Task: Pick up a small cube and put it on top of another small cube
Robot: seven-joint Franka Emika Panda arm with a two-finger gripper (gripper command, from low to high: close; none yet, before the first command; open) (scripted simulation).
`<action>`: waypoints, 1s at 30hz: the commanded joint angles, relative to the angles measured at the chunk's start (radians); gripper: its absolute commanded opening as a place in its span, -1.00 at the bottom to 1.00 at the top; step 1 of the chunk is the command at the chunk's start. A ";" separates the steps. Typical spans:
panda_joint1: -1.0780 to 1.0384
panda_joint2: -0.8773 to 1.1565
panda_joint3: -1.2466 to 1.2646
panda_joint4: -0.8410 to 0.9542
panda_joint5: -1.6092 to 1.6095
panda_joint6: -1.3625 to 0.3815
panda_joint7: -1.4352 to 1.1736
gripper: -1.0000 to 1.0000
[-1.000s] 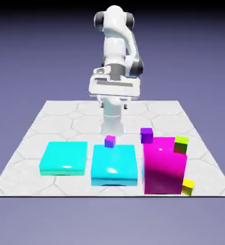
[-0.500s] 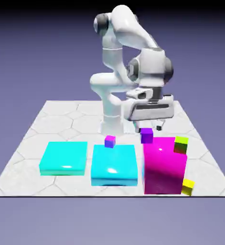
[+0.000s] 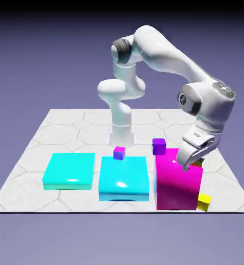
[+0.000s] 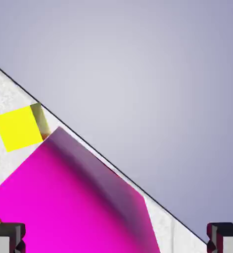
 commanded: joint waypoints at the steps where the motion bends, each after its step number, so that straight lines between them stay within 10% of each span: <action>1: 0.008 0.032 0.008 0.036 -0.007 -0.034 -0.004 0.00; 17: 0.263 0.381 -0.104 0.063 -0.131 0.093 0.004 0.00; 18: 0.263 0.381 -0.104 0.063 -0.131 0.093 0.004 -1.00; 30: 0.066 0.060 0.106 -0.003 0.003 0.061 0.161 -1.00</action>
